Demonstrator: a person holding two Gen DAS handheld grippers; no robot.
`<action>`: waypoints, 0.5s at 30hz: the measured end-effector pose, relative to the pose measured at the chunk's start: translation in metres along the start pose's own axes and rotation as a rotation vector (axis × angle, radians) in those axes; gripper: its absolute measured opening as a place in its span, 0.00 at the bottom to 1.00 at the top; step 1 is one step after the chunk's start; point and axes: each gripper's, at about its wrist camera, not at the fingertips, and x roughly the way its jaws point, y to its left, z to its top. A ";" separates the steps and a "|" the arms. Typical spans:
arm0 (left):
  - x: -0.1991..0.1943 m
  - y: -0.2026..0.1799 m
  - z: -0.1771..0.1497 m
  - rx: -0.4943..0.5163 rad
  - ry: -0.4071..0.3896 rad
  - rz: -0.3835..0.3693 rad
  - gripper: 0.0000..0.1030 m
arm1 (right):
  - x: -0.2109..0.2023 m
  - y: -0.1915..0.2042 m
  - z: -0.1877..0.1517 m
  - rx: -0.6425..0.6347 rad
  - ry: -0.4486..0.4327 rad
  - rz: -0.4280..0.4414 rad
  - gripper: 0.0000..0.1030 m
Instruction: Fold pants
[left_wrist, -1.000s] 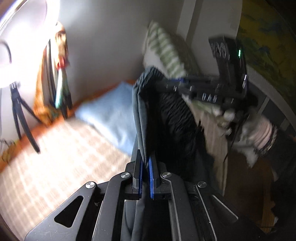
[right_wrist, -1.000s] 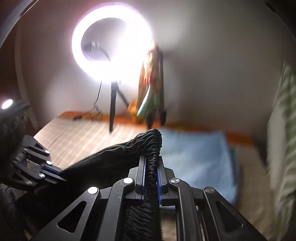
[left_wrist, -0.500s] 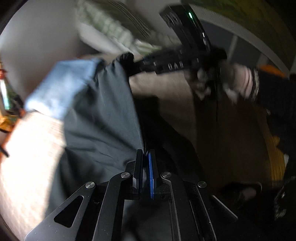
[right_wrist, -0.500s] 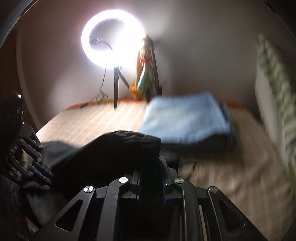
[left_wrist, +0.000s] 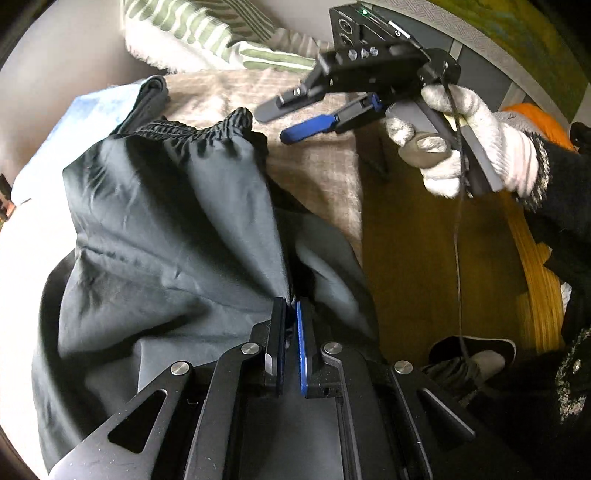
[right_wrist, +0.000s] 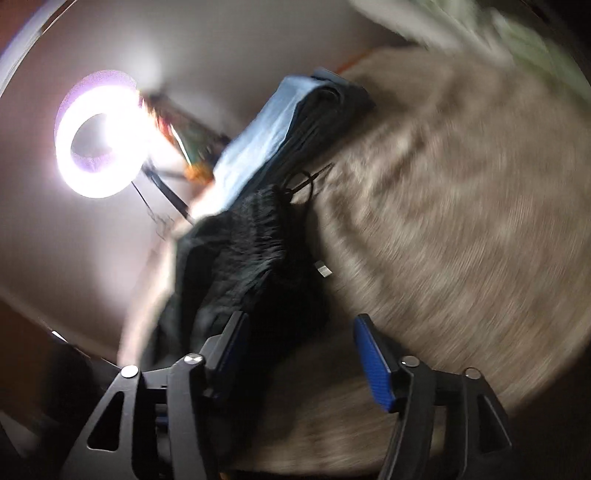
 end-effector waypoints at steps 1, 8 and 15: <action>0.002 -0.002 0.001 0.000 -0.001 -0.008 0.04 | 0.001 -0.002 -0.002 0.041 -0.011 0.019 0.72; 0.003 -0.011 0.001 0.004 -0.008 -0.029 0.04 | 0.036 0.015 0.009 0.105 -0.087 -0.036 0.78; -0.012 -0.001 -0.010 -0.064 -0.029 -0.053 0.07 | 0.055 0.025 0.016 0.103 -0.121 -0.056 0.24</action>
